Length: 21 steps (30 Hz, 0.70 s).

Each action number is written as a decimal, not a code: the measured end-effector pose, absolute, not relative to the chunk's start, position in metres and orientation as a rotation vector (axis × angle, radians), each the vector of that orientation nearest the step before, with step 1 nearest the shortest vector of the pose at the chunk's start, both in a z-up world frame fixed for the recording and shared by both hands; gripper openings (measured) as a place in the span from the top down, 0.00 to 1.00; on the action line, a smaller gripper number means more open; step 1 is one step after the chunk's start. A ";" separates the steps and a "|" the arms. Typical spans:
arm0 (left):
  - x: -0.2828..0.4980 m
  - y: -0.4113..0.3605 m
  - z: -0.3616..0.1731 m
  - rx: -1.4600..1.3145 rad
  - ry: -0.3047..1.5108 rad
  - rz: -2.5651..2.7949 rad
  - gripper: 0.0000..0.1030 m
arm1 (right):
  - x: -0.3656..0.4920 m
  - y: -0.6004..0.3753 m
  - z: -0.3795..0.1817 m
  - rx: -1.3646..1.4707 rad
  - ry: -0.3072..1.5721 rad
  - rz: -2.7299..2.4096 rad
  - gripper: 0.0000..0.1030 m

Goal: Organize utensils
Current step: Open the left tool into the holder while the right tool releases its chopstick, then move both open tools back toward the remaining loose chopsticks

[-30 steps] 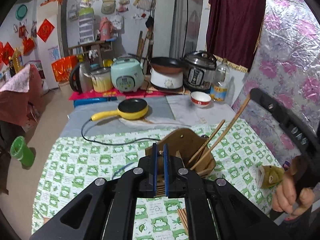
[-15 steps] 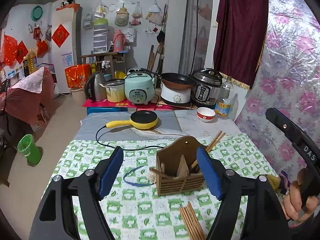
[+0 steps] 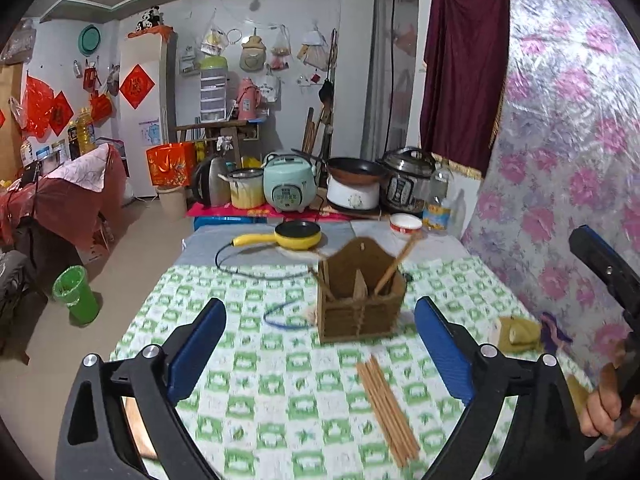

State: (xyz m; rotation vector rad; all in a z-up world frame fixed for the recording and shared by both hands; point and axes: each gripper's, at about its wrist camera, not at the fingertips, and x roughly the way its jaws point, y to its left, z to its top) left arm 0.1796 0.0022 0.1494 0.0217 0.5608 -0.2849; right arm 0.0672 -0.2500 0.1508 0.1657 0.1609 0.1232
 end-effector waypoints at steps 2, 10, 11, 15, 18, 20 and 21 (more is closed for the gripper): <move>0.167 0.001 0.131 0.036 0.579 -0.291 0.05 | 0.058 -0.250 0.137 0.162 0.178 0.120 0.28; 0.158 -0.018 0.024 0.134 0.761 -0.343 0.05 | 0.063 -0.254 0.051 0.153 0.364 0.107 0.24; 0.157 -0.020 0.012 0.148 0.779 -0.352 0.05 | 0.065 -0.253 0.042 0.146 0.385 0.106 0.24; 0.150 -0.038 -0.040 0.244 0.871 -0.423 0.05 | 0.084 -0.252 -0.008 0.114 0.505 0.091 0.24; 0.143 -0.050 -0.063 0.305 0.901 -0.470 0.05 | 0.097 -0.254 -0.034 0.121 0.575 0.090 0.24; 0.140 -0.053 -0.072 0.317 0.919 -0.513 0.05 | 0.102 -0.257 -0.045 0.141 0.601 0.091 0.24; 0.138 -0.055 -0.075 0.320 0.929 -0.538 0.05 | 0.105 -0.258 -0.050 0.152 0.614 0.093 0.24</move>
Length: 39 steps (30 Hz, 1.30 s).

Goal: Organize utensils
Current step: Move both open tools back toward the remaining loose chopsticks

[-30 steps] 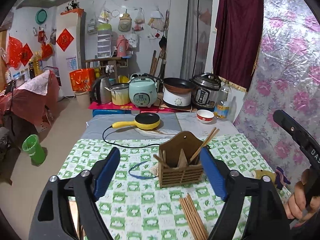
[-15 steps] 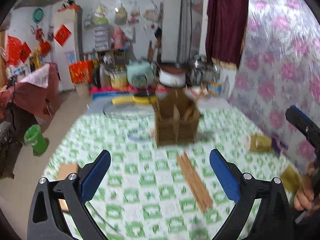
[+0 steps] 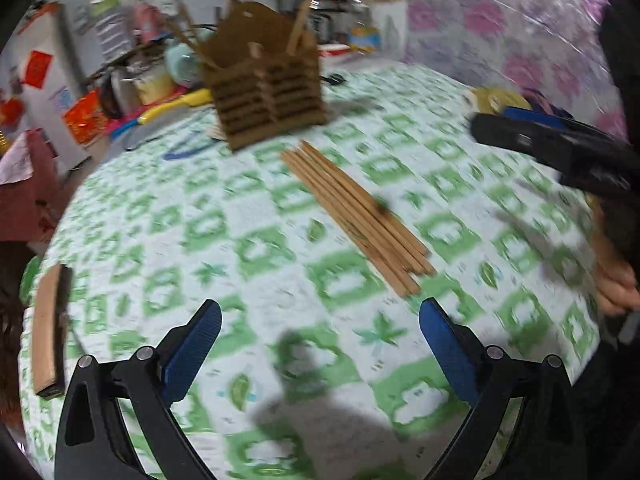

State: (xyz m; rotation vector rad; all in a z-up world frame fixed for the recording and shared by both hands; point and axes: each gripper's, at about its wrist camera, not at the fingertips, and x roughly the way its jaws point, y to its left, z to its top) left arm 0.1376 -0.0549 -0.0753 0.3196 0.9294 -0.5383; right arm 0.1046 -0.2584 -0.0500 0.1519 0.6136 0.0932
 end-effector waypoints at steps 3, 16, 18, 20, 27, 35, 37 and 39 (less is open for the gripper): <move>0.134 -0.057 -0.082 0.320 0.954 -0.597 0.05 | 0.111 -0.261 -0.065 0.179 0.650 0.108 0.24; 0.155 -0.078 -0.098 0.342 1.014 -0.619 0.05 | 0.121 -0.274 -0.088 0.270 0.709 0.135 0.22; 0.158 -0.081 -0.100 0.347 1.021 -0.625 0.05 | 0.121 -0.278 -0.089 0.291 0.708 0.135 0.22; 0.161 -0.084 -0.101 0.350 1.020 -0.624 0.05 | 0.122 -0.280 -0.089 0.310 0.707 0.134 0.22; 0.177 -0.086 -0.106 0.357 1.033 -0.590 0.05 | 0.124 -0.283 -0.091 0.333 0.714 0.142 0.22; 0.190 -0.049 -0.104 0.315 1.025 -0.469 0.05 | 0.128 -0.288 -0.098 0.361 0.754 0.160 0.22; 0.191 -0.041 -0.101 0.267 1.024 -0.470 0.05 | 0.130 -0.284 -0.099 0.333 0.775 0.168 0.22; 0.191 -0.035 -0.097 0.230 1.011 -0.473 0.05 | 0.132 -0.273 -0.100 0.275 0.806 0.183 0.22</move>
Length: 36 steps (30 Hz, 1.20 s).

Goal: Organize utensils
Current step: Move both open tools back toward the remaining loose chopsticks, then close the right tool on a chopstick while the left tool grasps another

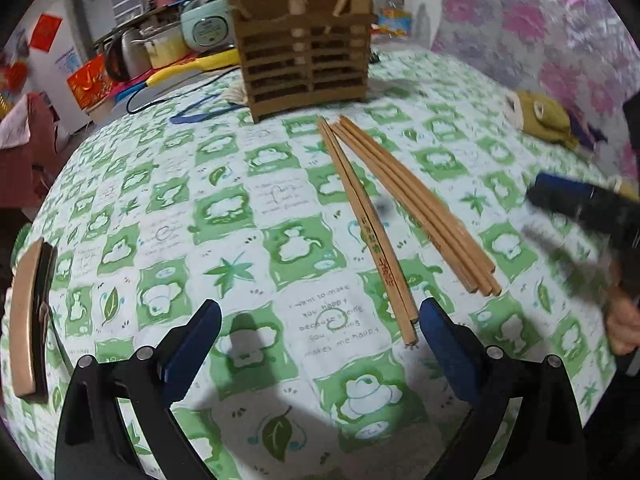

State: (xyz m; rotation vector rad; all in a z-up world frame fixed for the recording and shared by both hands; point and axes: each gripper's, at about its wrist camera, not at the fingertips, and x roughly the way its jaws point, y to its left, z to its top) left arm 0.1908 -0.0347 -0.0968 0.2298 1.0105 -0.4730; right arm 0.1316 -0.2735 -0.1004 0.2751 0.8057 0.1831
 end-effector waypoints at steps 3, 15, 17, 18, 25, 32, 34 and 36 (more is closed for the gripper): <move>0.192 -0.028 -0.094 0.189 1.001 -0.474 0.05 | 0.132 -0.251 -0.102 0.156 0.845 0.205 0.22; 0.190 -0.027 -0.094 0.186 0.993 -0.475 0.05 | 0.137 -0.220 -0.112 -0.010 0.923 0.227 0.22; 0.189 -0.028 -0.094 0.196 0.995 -0.479 0.05 | 0.139 -0.214 -0.115 -0.046 0.941 0.214 0.23; 0.189 -0.029 -0.095 0.201 0.999 -0.481 0.05 | 0.140 -0.213 -0.116 -0.049 0.946 0.204 0.24; 0.187 -0.020 -0.100 0.213 1.037 -0.475 0.05 | 0.139 -0.255 -0.112 0.167 0.900 0.123 0.37; 0.179 -0.026 -0.100 0.240 1.034 -0.526 0.05 | 0.136 -0.249 -0.108 0.152 0.876 0.174 0.37; 0.178 -0.032 -0.102 0.268 1.043 -0.536 0.05 | 0.136 -0.251 -0.107 0.163 0.873 0.175 0.36; 0.182 -0.035 -0.105 0.288 1.055 -0.525 0.05 | 0.136 -0.251 -0.107 0.171 0.872 0.176 0.36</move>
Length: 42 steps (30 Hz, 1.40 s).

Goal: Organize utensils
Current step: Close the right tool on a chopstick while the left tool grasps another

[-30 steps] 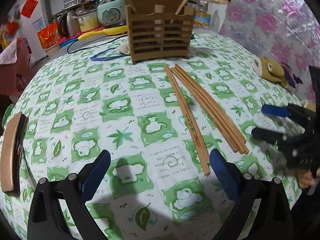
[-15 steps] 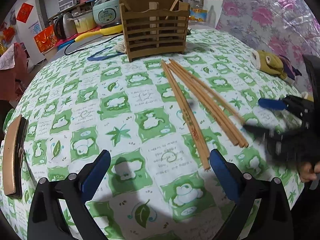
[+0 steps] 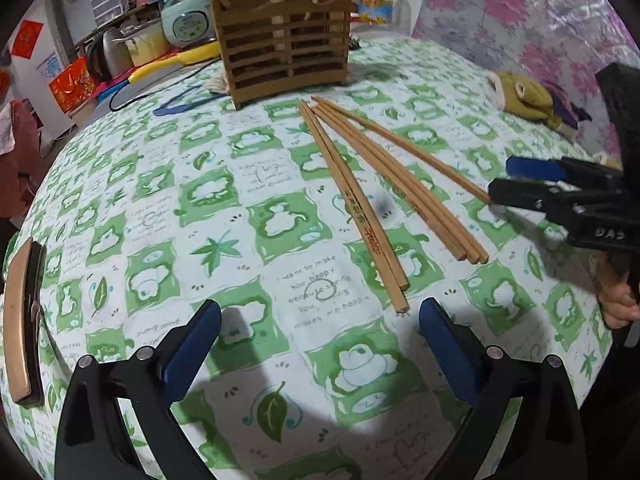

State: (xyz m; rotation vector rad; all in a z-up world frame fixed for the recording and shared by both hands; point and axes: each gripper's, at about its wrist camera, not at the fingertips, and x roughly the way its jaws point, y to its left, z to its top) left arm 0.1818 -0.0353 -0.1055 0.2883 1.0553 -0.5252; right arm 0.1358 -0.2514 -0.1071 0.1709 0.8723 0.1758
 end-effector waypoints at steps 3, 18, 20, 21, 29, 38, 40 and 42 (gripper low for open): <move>0.187 -0.026 -0.104 0.299 1.026 -0.446 0.05 | 0.136 -0.253 -0.107 0.176 0.869 0.168 0.36; 0.187 -0.020 -0.095 0.261 0.989 -0.453 0.08 | 0.137 -0.250 -0.107 0.157 0.869 0.175 0.36; 0.190 -0.021 -0.098 0.251 1.007 -0.458 0.20 | 0.136 -0.250 -0.107 0.154 0.867 0.176 0.36; 0.191 -0.021 -0.100 0.248 1.019 -0.458 0.24 | 0.136 -0.250 -0.107 0.152 0.865 0.177 0.37; 0.192 -0.032 -0.102 0.250 1.025 -0.483 0.42 | 0.135 -0.241 -0.106 0.115 0.869 0.203 0.52; 0.191 -0.034 -0.101 0.231 1.023 -0.506 0.59 | 0.142 -0.227 -0.113 0.065 0.918 0.242 0.87; 0.192 -0.034 -0.101 0.228 1.023 -0.505 0.61 | 0.143 -0.226 -0.113 0.067 0.921 0.239 0.93; 0.191 -0.033 -0.101 0.223 1.021 -0.505 0.70 | 0.143 -0.228 -0.114 0.083 0.922 0.242 0.94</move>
